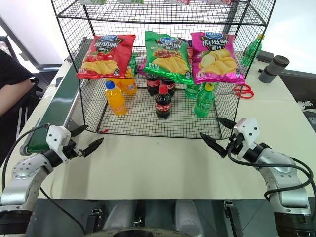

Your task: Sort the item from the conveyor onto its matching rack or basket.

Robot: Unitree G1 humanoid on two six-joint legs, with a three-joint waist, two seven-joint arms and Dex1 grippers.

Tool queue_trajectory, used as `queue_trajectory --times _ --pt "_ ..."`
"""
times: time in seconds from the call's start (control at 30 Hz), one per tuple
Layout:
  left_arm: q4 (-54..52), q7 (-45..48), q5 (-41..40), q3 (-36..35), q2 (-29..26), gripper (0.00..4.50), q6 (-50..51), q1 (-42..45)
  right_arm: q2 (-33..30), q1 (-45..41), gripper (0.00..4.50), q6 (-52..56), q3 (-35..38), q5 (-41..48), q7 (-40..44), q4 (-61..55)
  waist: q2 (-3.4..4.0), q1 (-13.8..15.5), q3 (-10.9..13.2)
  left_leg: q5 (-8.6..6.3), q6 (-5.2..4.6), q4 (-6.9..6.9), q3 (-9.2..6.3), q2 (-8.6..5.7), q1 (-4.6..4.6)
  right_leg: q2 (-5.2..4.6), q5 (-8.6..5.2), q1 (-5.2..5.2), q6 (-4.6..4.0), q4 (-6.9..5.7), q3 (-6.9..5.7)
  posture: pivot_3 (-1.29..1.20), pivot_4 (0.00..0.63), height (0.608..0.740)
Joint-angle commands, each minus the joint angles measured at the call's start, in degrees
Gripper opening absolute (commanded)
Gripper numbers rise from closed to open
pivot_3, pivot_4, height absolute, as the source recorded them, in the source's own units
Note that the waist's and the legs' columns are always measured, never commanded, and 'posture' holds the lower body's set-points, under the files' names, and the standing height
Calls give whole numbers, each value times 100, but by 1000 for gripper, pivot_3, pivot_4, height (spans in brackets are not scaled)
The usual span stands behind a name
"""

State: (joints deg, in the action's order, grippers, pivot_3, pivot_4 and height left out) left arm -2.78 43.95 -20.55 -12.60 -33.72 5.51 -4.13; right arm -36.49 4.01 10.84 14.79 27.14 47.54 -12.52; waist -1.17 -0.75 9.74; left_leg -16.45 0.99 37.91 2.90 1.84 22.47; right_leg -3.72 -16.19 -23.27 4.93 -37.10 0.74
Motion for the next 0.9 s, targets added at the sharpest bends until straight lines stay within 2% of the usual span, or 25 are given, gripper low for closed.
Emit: queue_trajectory --times 0.03,0.63,0.9 --pt "-171 32 -20 -118 -71 4500 -77 3 29 8 4472 -107 81 12 -25 -193 0 1 0 0 0 0 0 0 0 0 0 0 0 0 0 0 150 740" --pt "-291 -72 0 -152 -116 4500 74 -35 23 108 4472 -50 68 33 -72 -288 0 1 0 0 0 0 0 0 0 0 0 0 0 0 0 0 150 740" --pt "-349 -126 -117 -166 -138 4500 557 29 27 55 4472 -60 5 4 -94 -232 0 1 0 0 0 0 0 -1 0 0 0 1 0 -1 -1 0 150 740"
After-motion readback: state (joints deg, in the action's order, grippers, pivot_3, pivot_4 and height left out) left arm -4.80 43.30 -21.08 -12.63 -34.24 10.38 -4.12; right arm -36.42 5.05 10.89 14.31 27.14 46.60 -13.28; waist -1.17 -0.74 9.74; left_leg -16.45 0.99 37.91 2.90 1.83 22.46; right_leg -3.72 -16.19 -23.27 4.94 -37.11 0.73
